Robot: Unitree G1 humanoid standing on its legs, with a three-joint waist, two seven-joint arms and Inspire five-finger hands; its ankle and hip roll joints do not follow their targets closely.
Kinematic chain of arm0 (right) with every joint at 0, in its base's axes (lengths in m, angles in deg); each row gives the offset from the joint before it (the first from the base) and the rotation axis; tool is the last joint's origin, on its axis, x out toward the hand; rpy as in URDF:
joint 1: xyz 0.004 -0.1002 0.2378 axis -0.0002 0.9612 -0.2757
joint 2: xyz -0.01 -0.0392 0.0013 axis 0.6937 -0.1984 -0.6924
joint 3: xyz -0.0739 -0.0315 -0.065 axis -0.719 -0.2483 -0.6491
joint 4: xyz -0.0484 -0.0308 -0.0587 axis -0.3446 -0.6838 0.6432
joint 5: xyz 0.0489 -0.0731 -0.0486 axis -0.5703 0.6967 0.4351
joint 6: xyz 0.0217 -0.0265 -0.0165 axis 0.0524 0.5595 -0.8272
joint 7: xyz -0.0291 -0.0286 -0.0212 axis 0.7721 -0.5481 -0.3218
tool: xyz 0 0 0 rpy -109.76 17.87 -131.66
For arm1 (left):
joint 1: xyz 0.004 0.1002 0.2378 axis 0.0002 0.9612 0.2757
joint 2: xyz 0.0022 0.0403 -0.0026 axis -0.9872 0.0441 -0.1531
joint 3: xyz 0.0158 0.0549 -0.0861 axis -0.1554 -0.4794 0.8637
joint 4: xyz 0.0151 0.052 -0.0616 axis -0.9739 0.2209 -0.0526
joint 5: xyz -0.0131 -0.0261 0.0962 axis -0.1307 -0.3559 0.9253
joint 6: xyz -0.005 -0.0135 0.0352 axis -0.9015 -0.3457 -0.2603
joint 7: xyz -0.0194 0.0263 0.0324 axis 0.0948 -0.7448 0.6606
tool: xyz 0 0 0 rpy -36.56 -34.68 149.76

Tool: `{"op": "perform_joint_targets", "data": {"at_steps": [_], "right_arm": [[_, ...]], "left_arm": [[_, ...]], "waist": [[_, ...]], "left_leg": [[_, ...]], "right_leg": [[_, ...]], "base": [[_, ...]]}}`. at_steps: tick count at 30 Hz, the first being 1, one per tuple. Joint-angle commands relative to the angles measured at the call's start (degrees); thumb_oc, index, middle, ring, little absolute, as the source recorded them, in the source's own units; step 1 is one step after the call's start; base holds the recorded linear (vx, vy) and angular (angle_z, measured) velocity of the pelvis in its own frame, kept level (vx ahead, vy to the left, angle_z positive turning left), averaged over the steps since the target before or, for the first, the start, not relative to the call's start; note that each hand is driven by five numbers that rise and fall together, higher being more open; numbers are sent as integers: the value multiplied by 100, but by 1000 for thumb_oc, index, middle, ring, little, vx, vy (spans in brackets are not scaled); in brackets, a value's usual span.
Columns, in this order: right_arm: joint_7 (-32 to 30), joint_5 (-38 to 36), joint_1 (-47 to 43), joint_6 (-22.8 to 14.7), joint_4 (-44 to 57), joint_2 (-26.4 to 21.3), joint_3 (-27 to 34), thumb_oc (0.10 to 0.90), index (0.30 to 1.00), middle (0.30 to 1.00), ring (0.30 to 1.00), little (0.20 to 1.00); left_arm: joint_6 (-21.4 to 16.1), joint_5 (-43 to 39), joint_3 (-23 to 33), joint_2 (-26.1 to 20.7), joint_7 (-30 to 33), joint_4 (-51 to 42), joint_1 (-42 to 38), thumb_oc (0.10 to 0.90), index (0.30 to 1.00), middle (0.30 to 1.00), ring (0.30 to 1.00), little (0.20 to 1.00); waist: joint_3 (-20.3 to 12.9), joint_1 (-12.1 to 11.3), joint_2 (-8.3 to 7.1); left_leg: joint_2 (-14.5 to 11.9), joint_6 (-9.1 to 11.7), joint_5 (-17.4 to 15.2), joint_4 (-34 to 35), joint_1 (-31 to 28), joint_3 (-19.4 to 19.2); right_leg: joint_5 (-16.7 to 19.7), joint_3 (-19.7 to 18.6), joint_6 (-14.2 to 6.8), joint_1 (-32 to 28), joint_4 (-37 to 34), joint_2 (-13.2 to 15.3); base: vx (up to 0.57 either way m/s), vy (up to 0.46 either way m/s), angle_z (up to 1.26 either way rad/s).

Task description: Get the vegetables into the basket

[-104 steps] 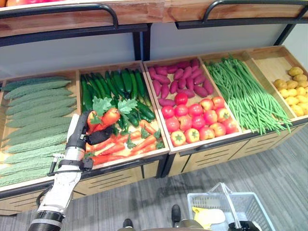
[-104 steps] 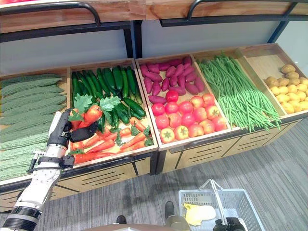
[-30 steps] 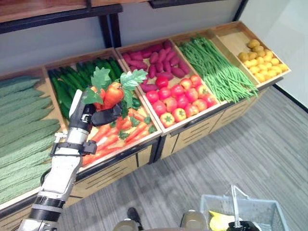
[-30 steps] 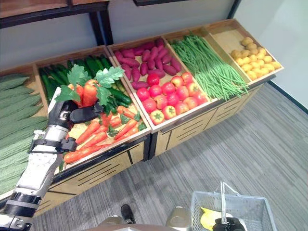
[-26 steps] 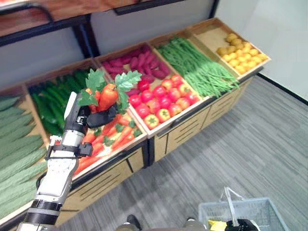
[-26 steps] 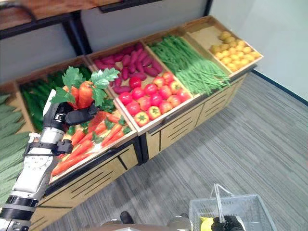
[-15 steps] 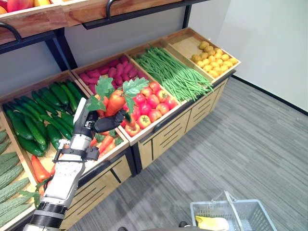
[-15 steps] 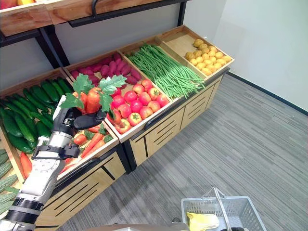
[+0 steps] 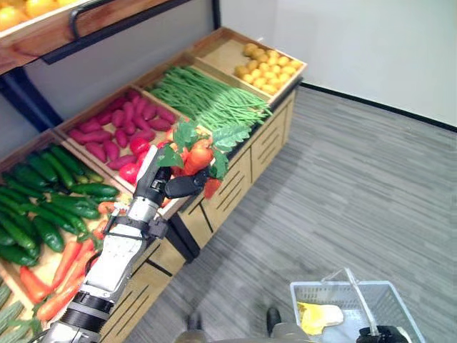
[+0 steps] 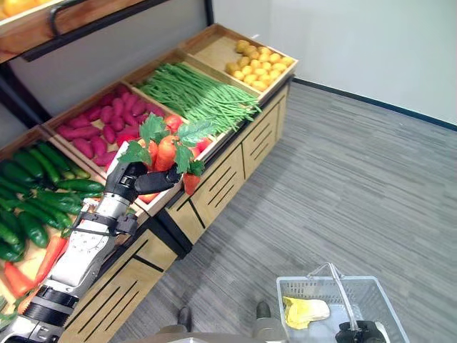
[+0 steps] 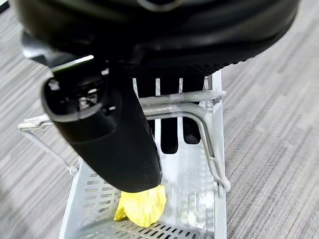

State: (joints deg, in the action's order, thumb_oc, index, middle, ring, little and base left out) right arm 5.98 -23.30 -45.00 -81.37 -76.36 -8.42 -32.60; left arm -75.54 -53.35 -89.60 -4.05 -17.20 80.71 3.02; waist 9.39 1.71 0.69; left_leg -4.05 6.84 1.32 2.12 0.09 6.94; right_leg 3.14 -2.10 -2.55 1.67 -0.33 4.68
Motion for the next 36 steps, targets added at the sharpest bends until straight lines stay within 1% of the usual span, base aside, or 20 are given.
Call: {"op": "perform_joint_targets", "data": {"at_steps": [1,2,7,10,12,14,15,16,17,18,19,20,21,23,25,28,31,33,35,36], "right_arm": [[-88,-170,87,-200,176,-195,-211,400,300,300,300,300],[-60,-179,122,-209,199,-161,-202,400,300,300,300,300],[-42,-116,111,-195,231,-41,-268,400,300,300,300,300],[-33,-44,-3,-186,257,75,-357,400,300,300,300,300],[-32,-30,-14,-184,300,99,-337,400,300,300,300,300],[-39,-21,-31,-181,307,94,-333,400,300,300,300,300],[-54,-13,-64,-182,332,105,-334,400,300,300,300,300],[-48,-26,-82,-191,367,123,-355,400,300,300,300,300],[-63,-29,-99,-203,403,132,-370,400,300,300,300,300],[-64,-29,-103,-202,403,135,-370,400,300,300,300,300],[-68,-34,-112,-197,415,158,-378,400,300,300,300,300],[-93,-56,-89,-209,427,207,-357,400,300,300,300,300],[-93,-50,-79,-208,431,217,-359,400,300,300,300,300],[-101,-10,-23,-223,429,226,-326,400,300,300,300,300],[-91,17,12,-222,432,229,-323,400,300,300,300,300],[-62,-5,151,-228,395,226,-264,400,300,300,300,300],[-54,-12,209,-215,344,205,-244,400,300,300,300,300],[-51,-34,236,-207,323,178,-221,400,300,300,300,300],[-47,-73,258,-219,369,146,-218,400,300,300,300,300],[-54,-93,299,-218,394,102,-204,400,300,300,300,300]], "left_arm": [[-645,-1,713,-132,252,-526,-618,400,300,300,300,300],[-646,12,653,-146,199,-555,-581,400,300,300,300,300],[-661,53,644,-199,199,-560,-532,400,300,300,300,300],[-712,22,707,-253,183,-560,-467,400,300,300,300,300],[-717,-9,713,-266,166,-540,-443,400,300,300,300,300],[-733,-39,697,-277,136,-550,-438,400,300,300,300,300],[-738,-41,683,-278,142,-531,-449,400,300,300,300,300],[-738,-45,683,-290,154,-491,-457,400,300,300,300,300],[-757,-37,658,-329,179,-464,-490,400,300,300,300,300],[-759,-37,658,-332,180,-461,-497,400,300,300,300,300],[-744,-50,661,-357,187,-457,-522,400,300,300,300,300],[-716,-37,694,-414,215,-438,-546,400,300,300,300,300],[-710,-40,703,-421,211,-424,-537,400,300,300,300,300],[-691,-20,777,-450,208,-465,-472,400,300,300,300,300],[-664,-9,780,-471,179,-483,-459,400,300,300,300,300],[-645,15,781,-459,154,-432,-461,400,300,300,300,300],[-646,36,778,-450,167,-417,-445,400,300,300,300,300],[-625,34,793,-438,124,-400,-369,400,300,300,300,300],[-629,25,789,-421,115,-376,-360,400,300,300,300,300],[-615,21,766,-371,113,-339,-366,400,300,300,300,300]], "waist": [[-42,-35,-172],[-93,14,-204],[-139,49,-263],[-136,39,-324],[-113,63,-356],[-98,84,-386],[-83,96,-402],[-69,111,-401],[-16,79,-384],[-25,68,-390],[-13,18,-352],[-8,-82,-266],[-41,-79,-264],[-102,-138,-270],[-166,-146,-304],[-276,-117,-390],[-323,-96,-398],[-367,-63,-388],[-366,-50,-368],[-358,-11,-319]], "left_leg": [[-146,-155,281,-426,330,-555],[-82,-228,207,-349,206,-702],[32,-333,60,-311,94,-972],[147,-458,-155,-418,57,-1346],[231,-519,-251,-495,20,-1466],[320,-578,-315,-494,-13,-1590],[350,-586,-312,-473,-11,-1700],[346,-594,-302,-451,-9,-1788],[316,-610,-314,-440,-35,-1901],[314,-607,-292,-435,-16,-1914],[260,-609,-270,-416,9,-1986],[128,-606,-253,-397,9,-2202],[107,-600,-226,-377,27,-2244],[35,-603,-261,-409,-14,-2474],[14,-581,-260,-416,-47,-2602],[4,-512,-220,-389,-123,-2702],[-77,-438,-171,-396,-165,-2774],[-223,-322,-11,-311,-222,-2868],[-323,-243,109,-258,-238,-2875],[-438,-155,267,-170,-265,-2853]], "right_leg": [[-390,267,-261,-206,483,70],[-393,211,-339,-237,483,167],[-278,-42,-490,-146,428,314],[-93,-291,-665,117,478,510],[15,-392,-755,176,529,586],[290,-524,-890,284,525,668],[540,-619,-978,410,506,703],[614,-615,-1025,480,491,727],[648,-445,-982,581,572,756],[672,-460,-978,607,564,752],[578,-171,-926,644,669,803],[283,771,-781,498,985,1013],[277,918,-754,463,1008,1045],[183,1348,-715,315,1242,1217],[224,1394,-747,226,1258,1263],[244,1260,-807,67,928,1170],[166,1271,-792,-44,642,1076],[16,1274,-735,-120,420,881],[-32,1242,-690,-141,329,768],[-89,1241,-621,-195,277,638]], "base": [[152,257,-113],[111,215,-70],[33,188,-16],[-1,260,-57],[3,203,-65],[-55,148,-29],[-106,115,-32],[-129,102,-45],[-94,53,-43],[-94,41,-68],[-143,46,-74],[-161,46,-68],[-140,28,-53],[-62,-25,-69],[-15,-77,-58],[25,-142,-44],[17,-184,-25],[11,-260,-27],[-1,-273,-14],[-5,-241,-21]]}}
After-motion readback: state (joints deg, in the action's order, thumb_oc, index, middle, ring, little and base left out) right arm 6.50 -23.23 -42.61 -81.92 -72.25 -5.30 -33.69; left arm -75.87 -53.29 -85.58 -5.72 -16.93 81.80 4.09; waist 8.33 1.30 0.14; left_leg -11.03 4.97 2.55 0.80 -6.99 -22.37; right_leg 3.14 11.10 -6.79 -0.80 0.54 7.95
